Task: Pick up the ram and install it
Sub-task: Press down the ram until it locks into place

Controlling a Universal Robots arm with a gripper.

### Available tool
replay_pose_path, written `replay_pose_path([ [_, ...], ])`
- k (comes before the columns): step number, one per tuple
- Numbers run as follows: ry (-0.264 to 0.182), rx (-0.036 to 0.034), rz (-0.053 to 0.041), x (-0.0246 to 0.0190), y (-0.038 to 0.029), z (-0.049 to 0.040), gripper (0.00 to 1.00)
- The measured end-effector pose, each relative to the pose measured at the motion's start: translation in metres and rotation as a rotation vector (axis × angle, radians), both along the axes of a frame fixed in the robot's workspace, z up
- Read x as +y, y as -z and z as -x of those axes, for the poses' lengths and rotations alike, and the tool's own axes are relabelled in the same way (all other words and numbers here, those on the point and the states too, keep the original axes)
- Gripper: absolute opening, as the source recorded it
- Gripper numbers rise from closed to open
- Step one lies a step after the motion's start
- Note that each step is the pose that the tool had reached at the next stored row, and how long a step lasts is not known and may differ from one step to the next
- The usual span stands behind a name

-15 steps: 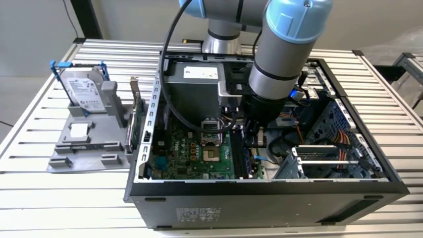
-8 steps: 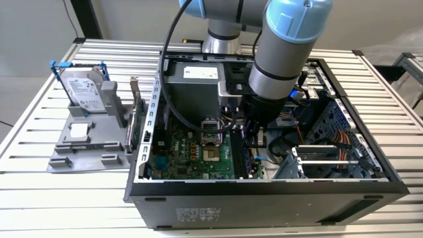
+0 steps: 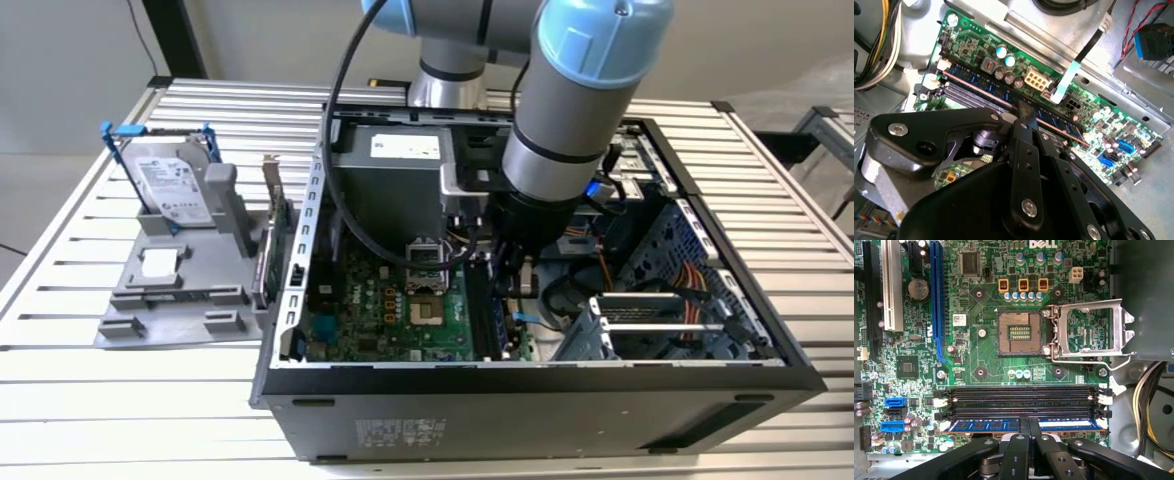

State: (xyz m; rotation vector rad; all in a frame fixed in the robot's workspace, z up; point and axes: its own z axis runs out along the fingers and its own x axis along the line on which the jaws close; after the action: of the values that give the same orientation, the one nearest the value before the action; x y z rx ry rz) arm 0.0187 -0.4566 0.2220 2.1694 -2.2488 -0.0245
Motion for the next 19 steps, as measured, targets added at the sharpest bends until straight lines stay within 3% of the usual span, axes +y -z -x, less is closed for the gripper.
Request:
replay_pose_path([
  [10,0.000,0.0006,0.0024,-0.0003,-0.0225,0.0000,0.00],
  [19,0.000,0.0007,0.0022,-0.0003,-0.0505,0.0001,0.00],
])
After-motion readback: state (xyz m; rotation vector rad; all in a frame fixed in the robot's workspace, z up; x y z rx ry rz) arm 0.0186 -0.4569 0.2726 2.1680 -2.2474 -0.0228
